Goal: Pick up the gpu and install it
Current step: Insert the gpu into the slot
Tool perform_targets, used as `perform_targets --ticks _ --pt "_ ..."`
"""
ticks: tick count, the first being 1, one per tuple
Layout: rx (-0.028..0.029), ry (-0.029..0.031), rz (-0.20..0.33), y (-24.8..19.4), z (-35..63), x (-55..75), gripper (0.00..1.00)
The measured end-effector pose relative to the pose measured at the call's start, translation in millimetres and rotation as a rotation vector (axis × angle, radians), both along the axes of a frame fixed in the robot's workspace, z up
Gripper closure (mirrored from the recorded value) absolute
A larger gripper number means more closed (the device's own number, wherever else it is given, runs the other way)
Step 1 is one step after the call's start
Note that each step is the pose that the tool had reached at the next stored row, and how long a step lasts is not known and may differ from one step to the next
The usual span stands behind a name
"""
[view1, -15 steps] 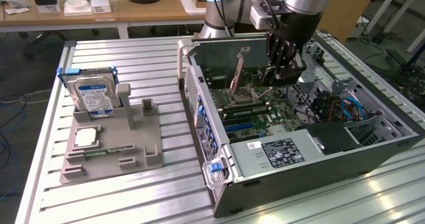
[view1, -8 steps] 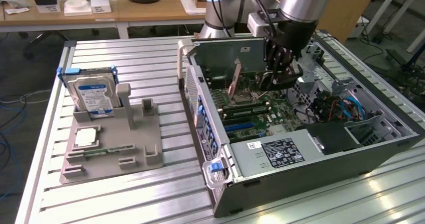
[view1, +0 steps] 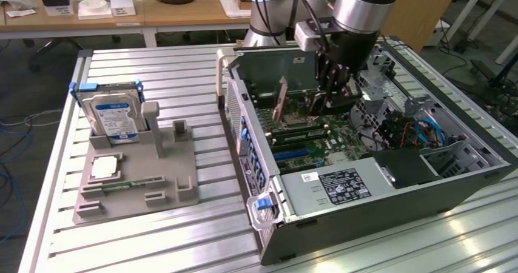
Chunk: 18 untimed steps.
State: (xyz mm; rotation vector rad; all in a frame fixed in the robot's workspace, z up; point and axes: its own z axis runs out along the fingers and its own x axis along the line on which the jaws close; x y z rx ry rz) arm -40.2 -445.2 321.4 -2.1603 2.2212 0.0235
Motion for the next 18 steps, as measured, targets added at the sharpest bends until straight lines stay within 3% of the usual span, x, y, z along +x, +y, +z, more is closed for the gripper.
perform_targets --ticks 2,4,6,7,9,16,18 --pt "0.0002 0.0001 0.000 0.5 -3.6 -3.1 0.72" --pt "0.0047 0.0002 0.000 0.5 -6.7 -3.5 0.72" --pt "0.0223 0.0002 0.000 0.4 -8.1 -3.7 0.72" --pt "0.0265 0.0001 0.000 -0.1 -9.1 -3.9 0.72" --pt "0.0269 0.0001 0.000 -2.6 -10.2 -4.0 0.72" --pt "0.0278 -0.0020 0.001 -5.3 -20.4 -17.0 0.72" --pt "0.0279 -0.0053 0.002 -5.8 -22.4 -17.1 0.72"
